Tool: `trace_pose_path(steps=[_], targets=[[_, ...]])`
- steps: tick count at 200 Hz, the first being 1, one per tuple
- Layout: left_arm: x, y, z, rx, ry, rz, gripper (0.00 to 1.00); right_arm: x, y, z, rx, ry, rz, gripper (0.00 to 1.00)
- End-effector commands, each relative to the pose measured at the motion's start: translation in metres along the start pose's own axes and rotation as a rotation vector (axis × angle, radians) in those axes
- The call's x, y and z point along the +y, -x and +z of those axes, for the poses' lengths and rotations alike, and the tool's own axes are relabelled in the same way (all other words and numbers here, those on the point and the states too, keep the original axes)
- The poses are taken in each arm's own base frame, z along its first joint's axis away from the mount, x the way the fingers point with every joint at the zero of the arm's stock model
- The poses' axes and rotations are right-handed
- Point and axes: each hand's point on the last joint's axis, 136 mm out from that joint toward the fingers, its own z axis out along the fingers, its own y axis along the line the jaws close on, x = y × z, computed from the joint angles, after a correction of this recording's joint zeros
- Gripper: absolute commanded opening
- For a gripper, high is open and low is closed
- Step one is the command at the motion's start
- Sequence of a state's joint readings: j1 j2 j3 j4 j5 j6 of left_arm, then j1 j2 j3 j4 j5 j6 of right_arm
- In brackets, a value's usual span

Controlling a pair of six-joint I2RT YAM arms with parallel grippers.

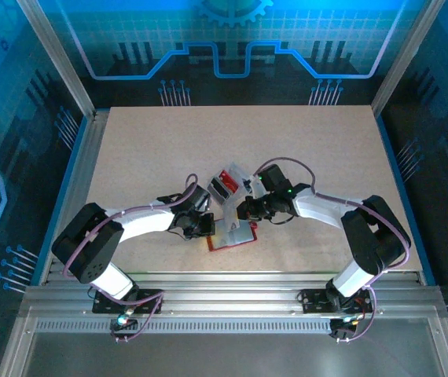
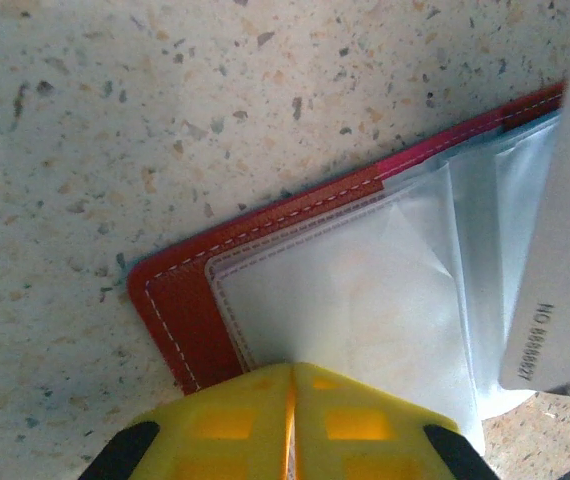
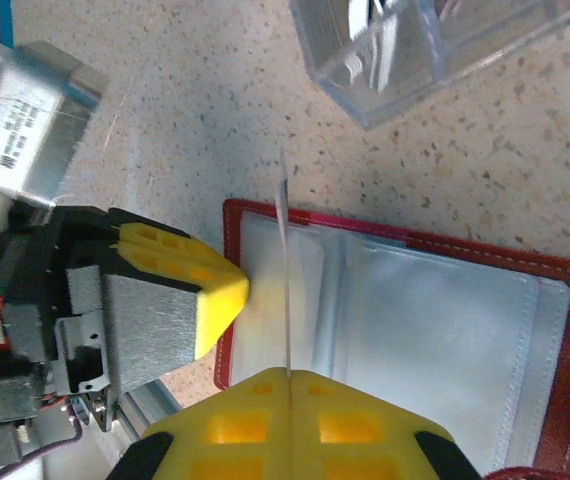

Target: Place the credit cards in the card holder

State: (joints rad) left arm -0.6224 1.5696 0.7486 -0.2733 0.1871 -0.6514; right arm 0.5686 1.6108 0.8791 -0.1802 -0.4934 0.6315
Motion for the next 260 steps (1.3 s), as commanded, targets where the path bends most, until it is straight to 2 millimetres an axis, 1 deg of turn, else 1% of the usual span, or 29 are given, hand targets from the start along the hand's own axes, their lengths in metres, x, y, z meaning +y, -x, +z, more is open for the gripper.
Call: trace_pose_path(steps=[1, 59, 94, 138, 170, 226, 260], targets=[[0.023, -0.018, 0.006, 0.042, 0.078, -0.001, 0.1, -0.001, -0.002, 0.003, 0.028, -0.025, -0.007, 0.0], [0.023, -0.019, 0.006, 0.044, 0.079, 0.002, 0.1, -0.014, -0.003, 0.007, 0.033, -0.089, -0.007, 0.0], [0.024, -0.018, 0.006, 0.043, 0.08, -0.001, 0.1, -0.009, -0.004, 0.011, 0.04, -0.07, -0.006, 0.0], [0.025, -0.019, 0.006, 0.043, 0.081, -0.003, 0.1, -0.003, -0.001, 0.008, 0.034, -0.054, -0.01, 0.0], [0.025, -0.02, 0.007, 0.044, 0.079, -0.003, 0.1, -0.002, -0.001, 0.005, 0.032, -0.06, -0.014, 0.0], [0.026, -0.021, 0.006, 0.043, 0.081, -0.002, 0.1, -0.001, -0.004, 0.011, 0.051, -0.047, -0.006, 0.0], [0.026, -0.021, 0.007, 0.042, 0.078, -0.003, 0.1, 0.002, -0.003, 0.011, 0.051, -0.037, -0.008, 0.0]])
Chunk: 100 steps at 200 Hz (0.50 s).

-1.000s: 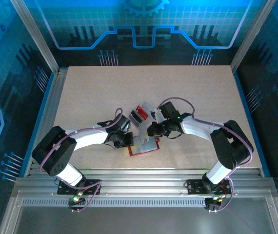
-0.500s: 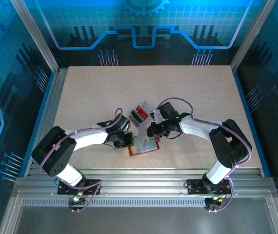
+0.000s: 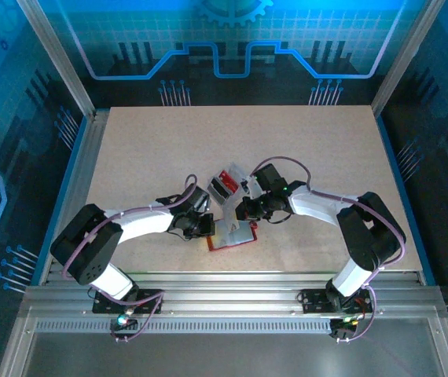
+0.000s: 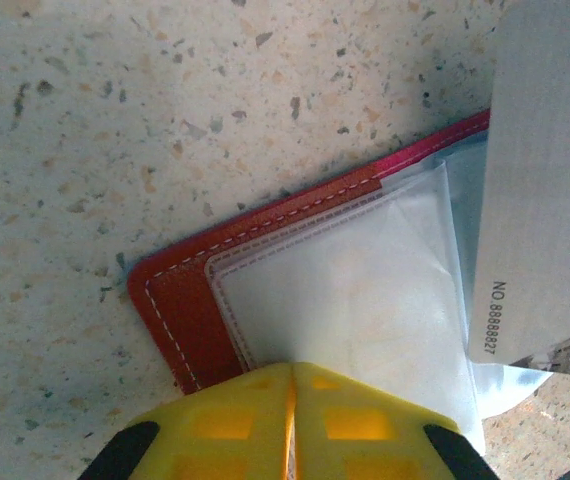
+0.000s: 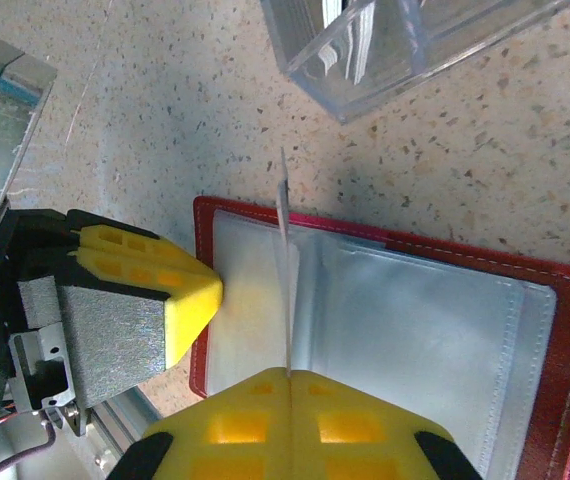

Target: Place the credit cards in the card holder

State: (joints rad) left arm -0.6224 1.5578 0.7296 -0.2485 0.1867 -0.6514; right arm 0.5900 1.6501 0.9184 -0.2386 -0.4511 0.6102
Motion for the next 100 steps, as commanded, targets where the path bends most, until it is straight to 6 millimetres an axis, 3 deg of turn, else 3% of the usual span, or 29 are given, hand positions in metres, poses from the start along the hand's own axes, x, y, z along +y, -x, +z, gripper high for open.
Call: trace_pose_path(steps=[1, 100], targets=[[0.026, -0.021, 0.006, 0.055, 0.09, -0.009, 0.1, 0.008, 0.0, 0.002, 0.018, 0.02, -0.002, 0.0], [0.026, -0.021, 0.006, 0.054, 0.088, -0.007, 0.1, -0.001, -0.007, 0.006, 0.033, -0.006, 0.007, 0.0]])
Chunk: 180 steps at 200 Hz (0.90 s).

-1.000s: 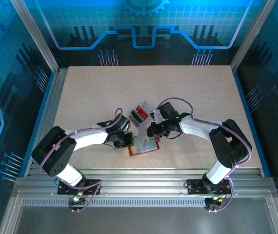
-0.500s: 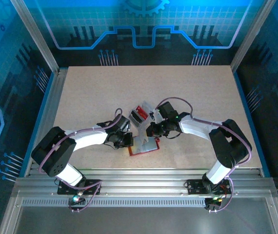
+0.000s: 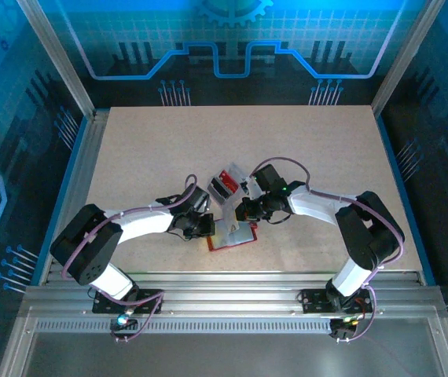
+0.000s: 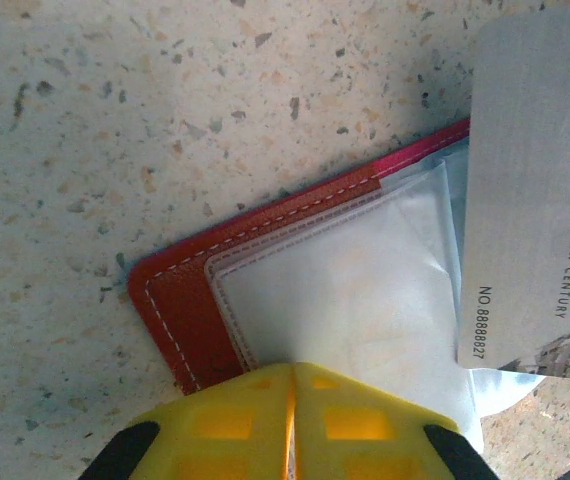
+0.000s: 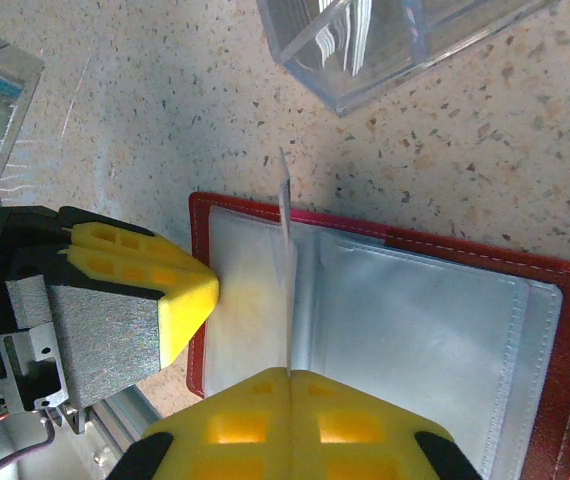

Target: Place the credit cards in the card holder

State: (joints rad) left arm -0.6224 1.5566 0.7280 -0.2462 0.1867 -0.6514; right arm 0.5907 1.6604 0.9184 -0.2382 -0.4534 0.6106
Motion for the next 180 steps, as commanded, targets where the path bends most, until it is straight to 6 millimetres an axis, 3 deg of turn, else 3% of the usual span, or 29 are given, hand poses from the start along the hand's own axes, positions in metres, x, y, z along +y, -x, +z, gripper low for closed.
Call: trace_pose_path(steps=[1, 79, 84, 134, 180], targets=[[0.026, -0.021, 0.006, 0.055, 0.09, -0.007, 0.1, 0.0, -0.006, 0.004, 0.025, -0.004, 0.002, 0.0], [0.026, -0.021, 0.005, 0.053, 0.091, -0.006, 0.1, -0.004, -0.014, 0.005, 0.034, 0.004, 0.019, 0.0], [0.026, -0.021, 0.005, 0.054, 0.092, -0.006, 0.1, -0.011, -0.023, 0.007, 0.052, -0.006, 0.033, 0.0], [0.027, -0.022, 0.006, 0.056, 0.094, -0.006, 0.1, -0.017, -0.033, 0.012, 0.069, 0.0, 0.053, 0.0], [0.028, -0.022, 0.006, 0.057, 0.097, -0.007, 0.1, -0.023, -0.023, -0.001, 0.033, -0.014, 0.057, 0.0]])
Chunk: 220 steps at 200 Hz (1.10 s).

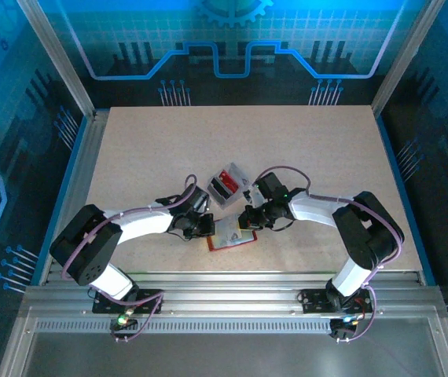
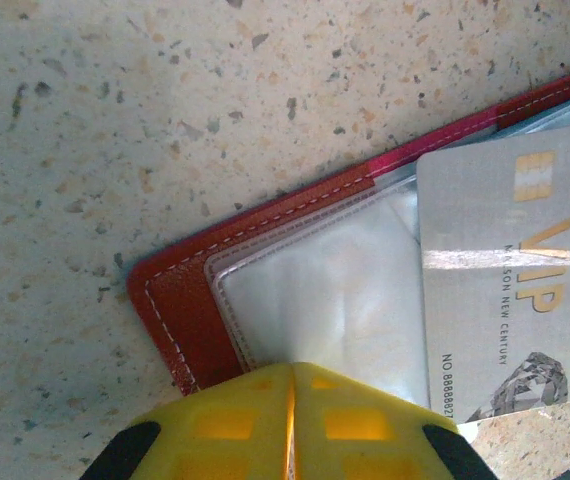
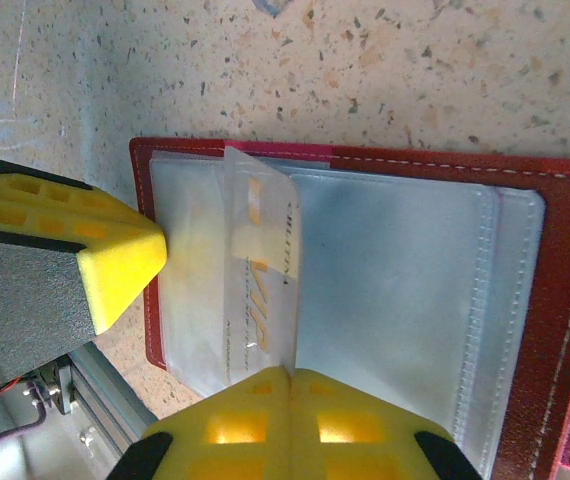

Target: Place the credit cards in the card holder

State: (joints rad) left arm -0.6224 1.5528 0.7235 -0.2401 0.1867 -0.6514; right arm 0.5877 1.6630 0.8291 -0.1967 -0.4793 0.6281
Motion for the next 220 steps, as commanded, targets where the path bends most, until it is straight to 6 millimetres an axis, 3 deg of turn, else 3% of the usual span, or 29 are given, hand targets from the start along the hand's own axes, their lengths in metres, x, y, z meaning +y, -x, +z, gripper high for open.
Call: trace_pose_path(steps=[1, 68, 220], targets=[[0.028, -0.022, 0.006, 0.061, 0.101, -0.009, 0.1, -0.005, 0.001, -0.01, -0.015, -0.013, 0.012, 0.0], [0.03, -0.024, 0.006, 0.064, 0.106, -0.013, 0.1, 0.008, 0.024, -0.022, -0.064, 0.054, 0.015, 0.0], [0.032, -0.025, 0.007, 0.063, 0.107, -0.012, 0.1, 0.025, 0.023, -0.008, -0.028, 0.127, 0.033, 0.0]])
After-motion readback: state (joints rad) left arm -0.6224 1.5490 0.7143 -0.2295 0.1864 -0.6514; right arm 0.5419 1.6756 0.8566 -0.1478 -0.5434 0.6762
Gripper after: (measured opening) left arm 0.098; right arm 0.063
